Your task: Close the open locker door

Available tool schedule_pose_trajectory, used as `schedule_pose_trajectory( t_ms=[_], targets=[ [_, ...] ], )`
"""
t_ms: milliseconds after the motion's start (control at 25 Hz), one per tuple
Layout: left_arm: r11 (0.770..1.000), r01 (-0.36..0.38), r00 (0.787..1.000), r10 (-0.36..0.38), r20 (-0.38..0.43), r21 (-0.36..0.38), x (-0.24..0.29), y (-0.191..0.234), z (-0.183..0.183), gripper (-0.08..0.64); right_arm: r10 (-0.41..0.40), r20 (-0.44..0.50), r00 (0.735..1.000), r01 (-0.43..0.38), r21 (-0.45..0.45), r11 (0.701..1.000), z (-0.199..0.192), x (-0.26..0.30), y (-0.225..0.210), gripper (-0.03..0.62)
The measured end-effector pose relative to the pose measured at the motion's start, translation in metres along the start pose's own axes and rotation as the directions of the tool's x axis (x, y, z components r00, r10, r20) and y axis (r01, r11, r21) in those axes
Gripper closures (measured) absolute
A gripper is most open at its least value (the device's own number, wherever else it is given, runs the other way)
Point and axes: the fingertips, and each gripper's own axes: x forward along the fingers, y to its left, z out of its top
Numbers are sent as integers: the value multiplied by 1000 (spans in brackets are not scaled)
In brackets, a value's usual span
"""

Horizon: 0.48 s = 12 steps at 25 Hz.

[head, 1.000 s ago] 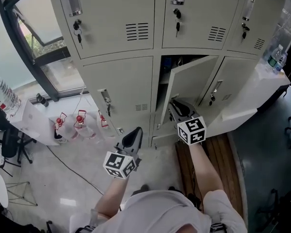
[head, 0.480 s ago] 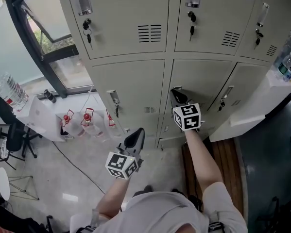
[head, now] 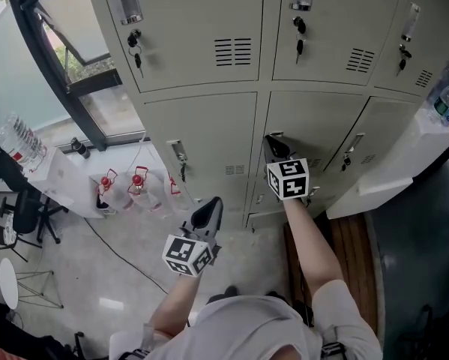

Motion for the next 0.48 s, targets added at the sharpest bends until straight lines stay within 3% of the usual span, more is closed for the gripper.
schedule_pose_trajectory(
  t_ms=[240, 480],
  targets=[
    [1000, 23, 1000, -23, 7, 13, 3, -9, 4, 552, -16, 24, 1000, 14, 53, 998, 0, -25, -1, 580],
    [999, 40, 999, -41, 14, 12, 9, -17, 5, 552, -44, 78, 996, 34, 122, 992, -5, -89, -3, 580]
  ],
)
